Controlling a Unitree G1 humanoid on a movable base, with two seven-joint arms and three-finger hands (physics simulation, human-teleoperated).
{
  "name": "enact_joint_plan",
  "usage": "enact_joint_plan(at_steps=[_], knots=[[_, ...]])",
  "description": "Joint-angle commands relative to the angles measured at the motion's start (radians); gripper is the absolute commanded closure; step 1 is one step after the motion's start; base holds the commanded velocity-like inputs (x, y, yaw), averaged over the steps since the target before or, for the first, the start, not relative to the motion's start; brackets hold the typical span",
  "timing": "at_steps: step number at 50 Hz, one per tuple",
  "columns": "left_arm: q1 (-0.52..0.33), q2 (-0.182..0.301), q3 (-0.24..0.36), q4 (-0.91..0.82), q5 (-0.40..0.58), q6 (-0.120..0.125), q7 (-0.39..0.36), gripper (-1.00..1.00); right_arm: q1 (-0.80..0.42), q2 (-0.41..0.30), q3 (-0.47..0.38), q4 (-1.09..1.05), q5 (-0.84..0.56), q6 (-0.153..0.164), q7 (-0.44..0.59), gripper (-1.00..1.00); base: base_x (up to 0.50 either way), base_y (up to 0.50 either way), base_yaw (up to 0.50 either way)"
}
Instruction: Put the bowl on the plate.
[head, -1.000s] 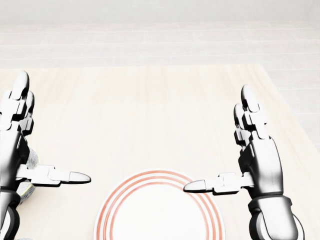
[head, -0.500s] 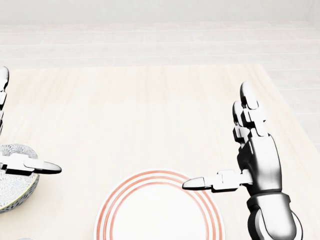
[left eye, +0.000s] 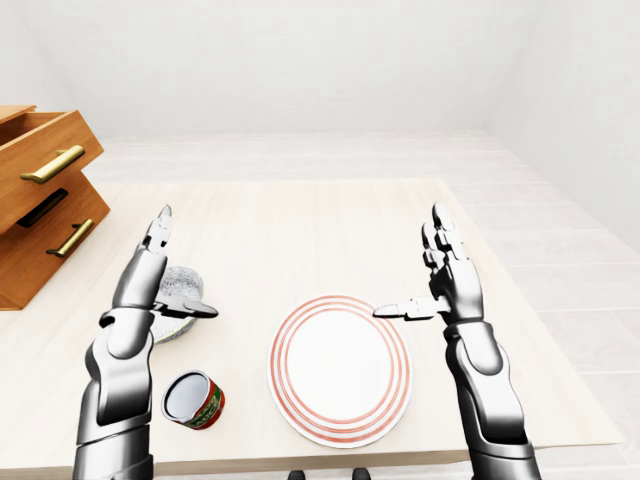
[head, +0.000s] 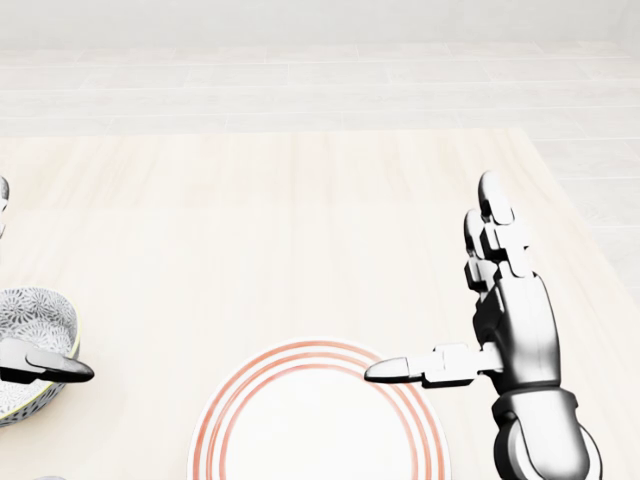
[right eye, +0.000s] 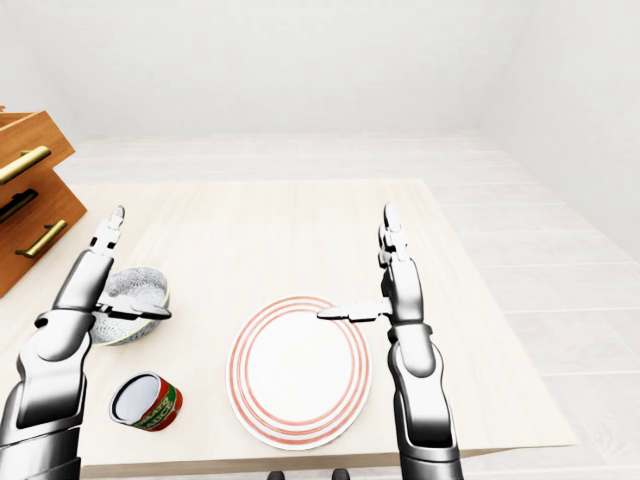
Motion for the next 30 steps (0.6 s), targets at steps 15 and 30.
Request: enact_joint_plan(at_steps=[15,30], knots=[[0.052,-0.013,0.010,-0.038,0.128,0.000,-0.042,-1.00,0.018,0.003,0.003,0.035,0.003,0.000,-0.007,-1.00,0.00,0.00,0.00],[0.060,0.011,0.020,0.043,0.185,0.000,-0.025,-1.00,0.022,0.005,0.009,0.027,0.001,0.000,-0.007,-1.00,0.00,0.00,0.00]])
